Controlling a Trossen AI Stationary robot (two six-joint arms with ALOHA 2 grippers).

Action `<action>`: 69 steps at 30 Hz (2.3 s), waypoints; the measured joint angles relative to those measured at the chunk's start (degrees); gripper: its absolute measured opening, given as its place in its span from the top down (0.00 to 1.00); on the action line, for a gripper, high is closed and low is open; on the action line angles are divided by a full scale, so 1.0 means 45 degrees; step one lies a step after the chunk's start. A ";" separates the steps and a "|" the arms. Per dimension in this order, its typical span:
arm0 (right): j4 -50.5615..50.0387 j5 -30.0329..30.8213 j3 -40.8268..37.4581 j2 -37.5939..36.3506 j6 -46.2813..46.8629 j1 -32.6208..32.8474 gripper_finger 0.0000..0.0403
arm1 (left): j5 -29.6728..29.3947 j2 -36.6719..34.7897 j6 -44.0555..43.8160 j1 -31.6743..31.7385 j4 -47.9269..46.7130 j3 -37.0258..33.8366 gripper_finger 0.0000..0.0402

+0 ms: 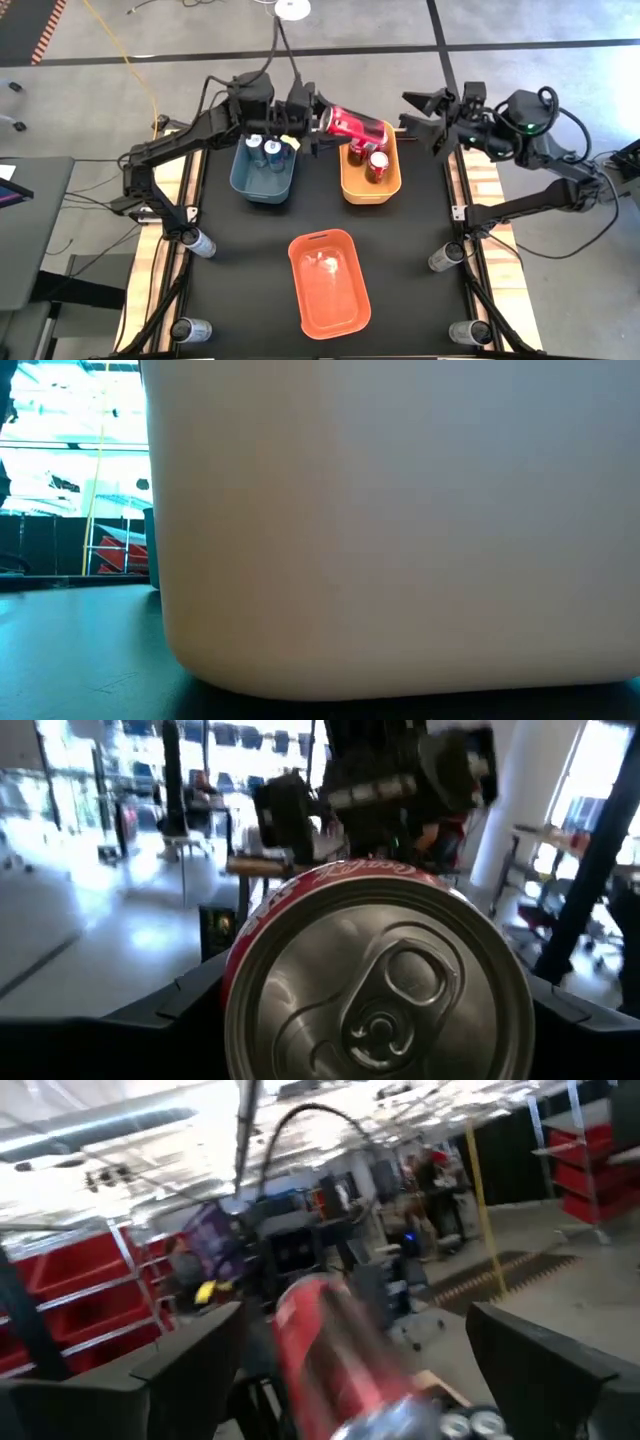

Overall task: Sort soda cans
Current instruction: Put the red soda can into the yellow bin

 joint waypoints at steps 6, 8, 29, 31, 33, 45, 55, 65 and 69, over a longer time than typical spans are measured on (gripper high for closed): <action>-0.1980 0.0208 0.0000 -0.0594 0.0837 0.0000 0.02 | -0.0021 -0.0189 0.0936 -0.0005 -0.2685 0.0009 0.26; -0.2736 0.0299 0.0000 -0.0686 0.1190 0.0000 0.02 | -0.0385 -0.0184 0.1353 -0.0005 -0.3909 0.0014 0.26; -0.4739 0.0875 -0.0005 -0.0464 0.2419 0.0931 0.02 | -0.3155 0.0012 0.1668 0.0130 -0.4653 -0.6739 0.26; -0.5296 0.0909 -0.0005 -0.0341 0.2748 0.1064 0.02 | -0.3373 0.0015 0.1658 0.0116 -0.3938 -0.7465 0.26; -0.5693 0.0915 -0.0005 -0.0081 0.3021 0.1104 0.02 | -0.3615 -0.0003 0.1814 0.0120 -0.3513 -0.8034 0.26; -0.6136 0.0514 -0.0010 0.2665 0.3323 0.1103 0.02 | -0.3803 0.0127 0.2747 -0.0162 -0.3332 -0.9715 0.26; -0.4842 -0.0152 -0.0010 0.2815 0.3119 0.1379 0.02 | -0.3776 0.0127 0.3340 -0.0583 -0.3540 -0.9710 0.26; -0.3872 -0.0139 -0.0005 0.2161 0.3162 0.1507 0.02 | -0.3582 0.2318 0.2878 -0.0651 -0.4439 -0.7742 0.26; -0.4006 -0.0130 -0.0005 0.2098 0.3396 0.1724 0.02 | -0.3558 0.2761 0.2954 -0.0651 -0.4757 -0.7119 0.26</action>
